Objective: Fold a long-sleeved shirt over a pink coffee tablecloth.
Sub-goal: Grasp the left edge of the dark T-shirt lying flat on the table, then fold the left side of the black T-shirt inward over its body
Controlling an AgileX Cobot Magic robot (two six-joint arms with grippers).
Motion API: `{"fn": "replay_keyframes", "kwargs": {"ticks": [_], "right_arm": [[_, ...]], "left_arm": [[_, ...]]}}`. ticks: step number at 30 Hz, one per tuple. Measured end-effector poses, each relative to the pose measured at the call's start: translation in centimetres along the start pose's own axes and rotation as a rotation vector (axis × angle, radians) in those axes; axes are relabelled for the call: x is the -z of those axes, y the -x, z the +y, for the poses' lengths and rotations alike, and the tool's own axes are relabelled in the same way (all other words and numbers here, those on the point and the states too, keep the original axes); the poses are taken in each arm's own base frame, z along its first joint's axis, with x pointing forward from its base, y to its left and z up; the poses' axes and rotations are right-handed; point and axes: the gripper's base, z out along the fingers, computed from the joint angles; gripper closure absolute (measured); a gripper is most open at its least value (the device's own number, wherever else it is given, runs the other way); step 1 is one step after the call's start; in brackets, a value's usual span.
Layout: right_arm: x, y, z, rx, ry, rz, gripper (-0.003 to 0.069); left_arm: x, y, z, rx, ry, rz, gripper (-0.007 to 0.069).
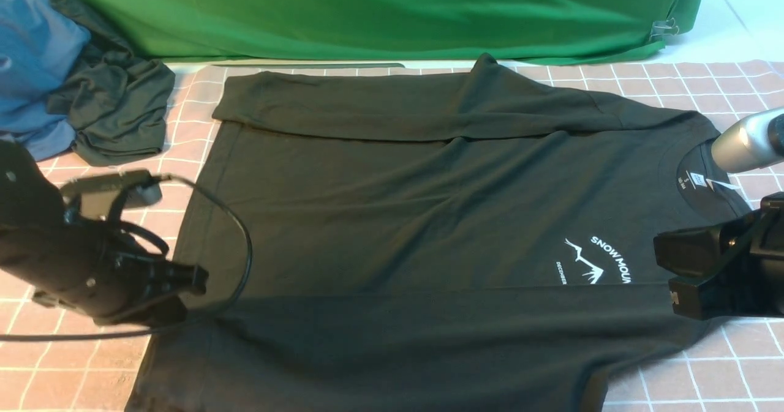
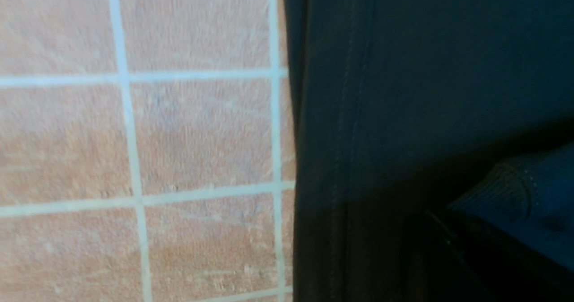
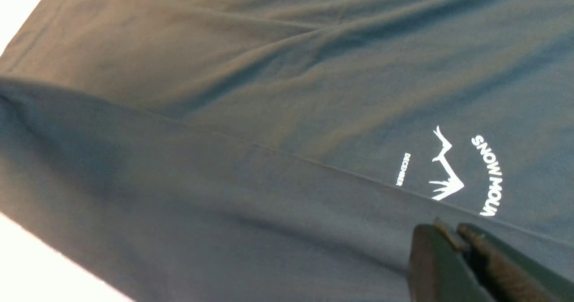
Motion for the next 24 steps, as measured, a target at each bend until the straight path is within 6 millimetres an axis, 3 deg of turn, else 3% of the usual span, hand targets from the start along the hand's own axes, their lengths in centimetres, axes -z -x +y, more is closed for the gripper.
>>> {"fn": "replay_keyframes", "kwargs": {"ticks": [11, 24], "right_arm": [[0.0, 0.1, 0.0, 0.000, 0.002, -0.008, 0.0568], [0.0, 0.2, 0.1, 0.000, 0.006, -0.019, 0.0568]], "left_arm": [[1.7, 3.2, -0.1, -0.017, 0.018, -0.159, 0.0578], [0.8, 7.2, 0.1, -0.005, 0.006, -0.183, 0.0578]]}}
